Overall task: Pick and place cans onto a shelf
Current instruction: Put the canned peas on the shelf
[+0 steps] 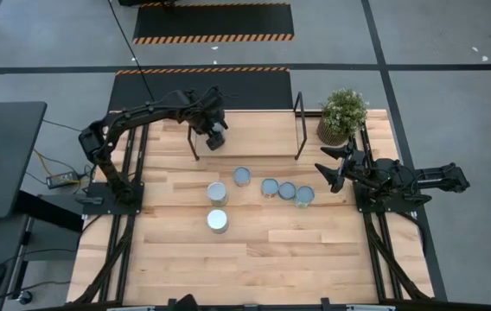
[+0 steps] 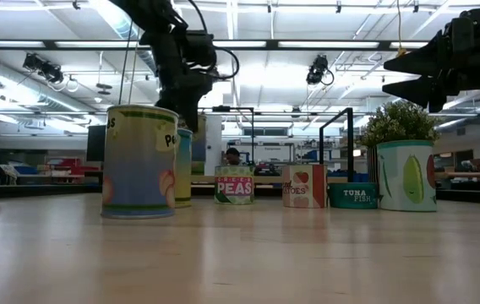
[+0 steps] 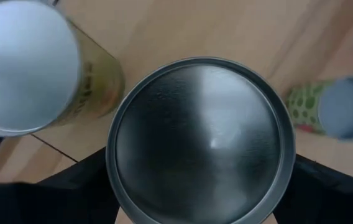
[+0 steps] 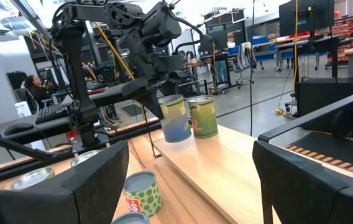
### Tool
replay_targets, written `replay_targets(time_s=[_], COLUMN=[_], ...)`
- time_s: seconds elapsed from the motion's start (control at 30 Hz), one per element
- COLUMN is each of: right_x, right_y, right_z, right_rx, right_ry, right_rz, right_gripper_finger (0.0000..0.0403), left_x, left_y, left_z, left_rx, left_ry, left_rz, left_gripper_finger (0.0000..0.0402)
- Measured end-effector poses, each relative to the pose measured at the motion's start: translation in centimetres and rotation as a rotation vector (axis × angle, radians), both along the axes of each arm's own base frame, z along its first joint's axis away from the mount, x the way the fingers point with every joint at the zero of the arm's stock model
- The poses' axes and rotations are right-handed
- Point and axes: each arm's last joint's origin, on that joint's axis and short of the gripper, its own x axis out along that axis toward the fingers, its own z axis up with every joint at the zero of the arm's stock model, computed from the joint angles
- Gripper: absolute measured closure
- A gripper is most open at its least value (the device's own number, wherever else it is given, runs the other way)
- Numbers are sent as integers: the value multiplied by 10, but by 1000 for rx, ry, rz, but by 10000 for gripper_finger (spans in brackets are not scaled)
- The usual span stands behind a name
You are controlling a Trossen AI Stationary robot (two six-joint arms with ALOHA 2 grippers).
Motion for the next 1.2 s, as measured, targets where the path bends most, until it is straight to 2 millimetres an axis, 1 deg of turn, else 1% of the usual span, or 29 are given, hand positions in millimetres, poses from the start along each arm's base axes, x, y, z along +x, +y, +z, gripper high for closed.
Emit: replay_targets(time_s=[0.13, 0.27, 0.4, 0.67, 0.7, 0.73, 0.83, 0.93, 1.2], right_x=[0, 0, 0, 0, 0, 0, 0, 0, 0], right_y=[0, 0, 0, 0, 0, 0, 0, 0, 0], right_z=[0, 0, 0, 0, 0, 0, 0, 0, 0], right_rx=[0, 0, 0, 0, 0, 0, 0, 0, 0], right_ry=[0, 0, 1, 0, 0, 1, 1, 2, -3], right_rz=[0, 0, 0, 0, 0, 0, 0, 0, 1], right_gripper_finger=[53, 53, 53, 53, 53, 53, 53, 53, 53], left_x=[0, 3, 6, 9, 10, 9, 9, 6, 10], left_y=[3, 0, -6, -12, -14, -14, -14, -13, -14], left_z=[1, -3, -8, -10, -13, -15, -8, -3, 30], left_rx=[-16, -20, -5, 8, -6, 21, 27, 29, 75], left_ry=[-31, -31, -8, 5, 16, 46, 21, 47, -11], left_rz=[97, 119, 84, 48, 31, 18, -15, -29, -32], left_gripper_finger=[84, 84, 83, 83, 83, 83, 83, 83, 83])
